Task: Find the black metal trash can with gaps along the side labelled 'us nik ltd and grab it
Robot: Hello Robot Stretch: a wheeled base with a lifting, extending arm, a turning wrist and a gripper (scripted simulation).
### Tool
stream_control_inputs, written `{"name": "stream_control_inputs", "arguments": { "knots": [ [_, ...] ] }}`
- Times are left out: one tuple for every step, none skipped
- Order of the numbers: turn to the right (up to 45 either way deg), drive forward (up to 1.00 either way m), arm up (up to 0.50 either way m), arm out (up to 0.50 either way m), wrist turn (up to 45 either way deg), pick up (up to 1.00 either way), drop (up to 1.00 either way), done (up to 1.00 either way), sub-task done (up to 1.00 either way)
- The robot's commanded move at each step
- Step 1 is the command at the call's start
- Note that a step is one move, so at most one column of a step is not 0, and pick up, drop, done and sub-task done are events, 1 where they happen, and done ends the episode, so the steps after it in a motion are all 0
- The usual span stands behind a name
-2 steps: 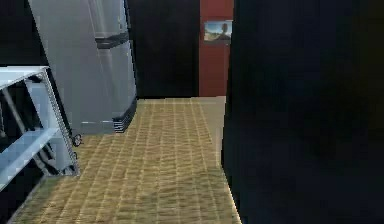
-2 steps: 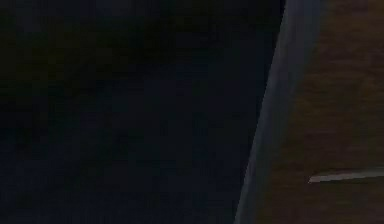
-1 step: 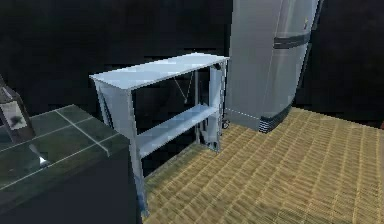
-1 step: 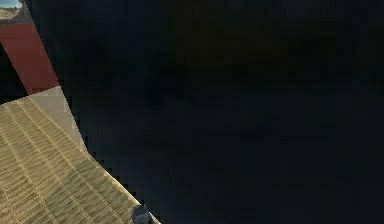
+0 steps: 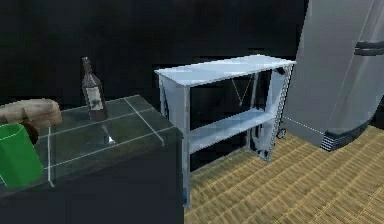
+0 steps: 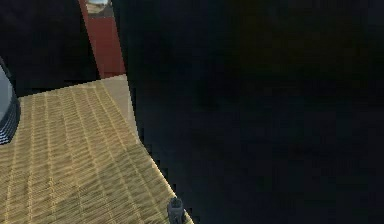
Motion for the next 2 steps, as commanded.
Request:
{"name": "stream_control_inputs", "arguments": {
  "knots": [
    [0.0,0.0,0.24,0.0,0.0,0.0,0.0,0.0,0.0],
    [0.0,0.0,0.0,0.4,0.0,0.0,0.0,0.0,0.0]
  ]
}}
